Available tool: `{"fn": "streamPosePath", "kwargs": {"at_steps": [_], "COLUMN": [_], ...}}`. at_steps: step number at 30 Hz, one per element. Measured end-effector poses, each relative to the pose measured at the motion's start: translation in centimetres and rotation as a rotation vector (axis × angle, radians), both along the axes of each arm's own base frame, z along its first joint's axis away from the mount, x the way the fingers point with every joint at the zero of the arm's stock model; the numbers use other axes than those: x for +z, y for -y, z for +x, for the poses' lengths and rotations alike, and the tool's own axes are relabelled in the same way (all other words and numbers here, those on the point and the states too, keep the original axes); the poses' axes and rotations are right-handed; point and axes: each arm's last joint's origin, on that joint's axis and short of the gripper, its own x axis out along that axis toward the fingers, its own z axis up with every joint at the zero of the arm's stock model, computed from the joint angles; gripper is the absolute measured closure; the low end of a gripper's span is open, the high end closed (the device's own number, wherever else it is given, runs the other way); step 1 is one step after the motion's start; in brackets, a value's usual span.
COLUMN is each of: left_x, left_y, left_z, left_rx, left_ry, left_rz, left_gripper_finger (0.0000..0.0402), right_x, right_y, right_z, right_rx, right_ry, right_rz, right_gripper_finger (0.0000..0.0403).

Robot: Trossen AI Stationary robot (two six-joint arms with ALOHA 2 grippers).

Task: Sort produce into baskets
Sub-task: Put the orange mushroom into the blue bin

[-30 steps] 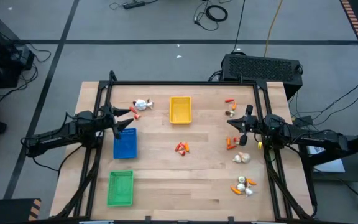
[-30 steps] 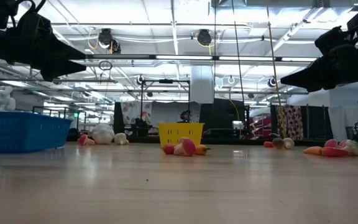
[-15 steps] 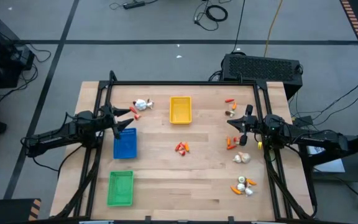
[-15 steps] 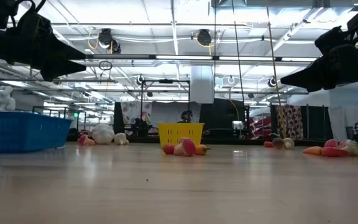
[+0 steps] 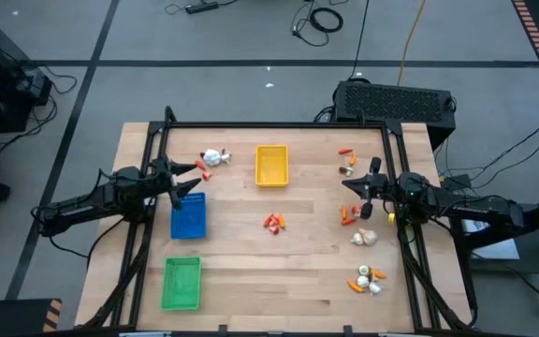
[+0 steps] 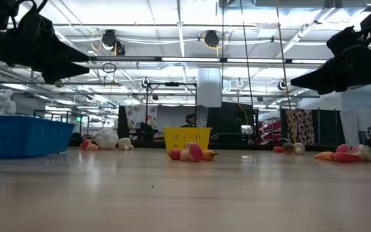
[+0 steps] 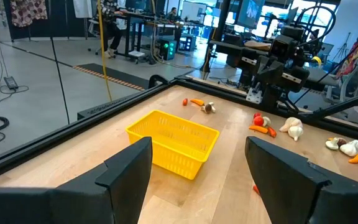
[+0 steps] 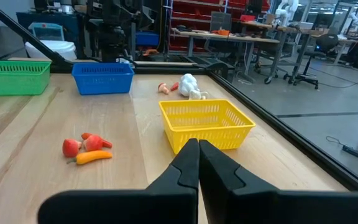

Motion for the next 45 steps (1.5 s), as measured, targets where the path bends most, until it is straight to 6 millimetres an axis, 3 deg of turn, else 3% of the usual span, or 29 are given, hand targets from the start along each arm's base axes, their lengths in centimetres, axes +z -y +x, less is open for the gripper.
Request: {"fn": "streamPosePath", "kwargs": {"at_steps": [6, 9, 14, 28, 40, 45], "left_x": [0.0, 0.0, 0.0, 0.4, 1.7, 3.1], "left_y": [0.0, 0.0, 0.0, -0.2, -0.4, -0.9], "left_z": [0.0, 0.0, 0.0, 0.0, 2.4, 4.6], "left_rx": [0.008, 0.012, 0.022, 0.079, -0.075, -0.103], "left_ry": [0.057, 0.082, 0.084, 0.092, 0.129, -0.018], "left_rz": [-0.152, -0.219, -0.211, -0.12, 0.036, 0.084], "left_gripper_finger": [0.0137, 0.0137, 0.0137, 0.0137, 0.0137, 0.0137], "right_x": [0.0, 0.0, 0.3, 1.5, 2.8, 3.7], "right_y": [0.0, 0.0, 0.0, 0.1, 0.4, 0.6], "right_z": [0.0, 0.0, 0.0, 0.1, 1.3, 2.4], "right_rx": [0.0, -0.009, -0.015, -0.02, -0.034, -0.035], "right_ry": [0.0, 0.038, 0.084, 0.197, 0.286, 0.247], "right_rz": [0.007, 0.122, 0.195, 0.137, -0.052, -0.074], "right_gripper_finger": [0.0403, 0.0403, 0.0403, 0.0401, 0.0326, 0.0301]}}
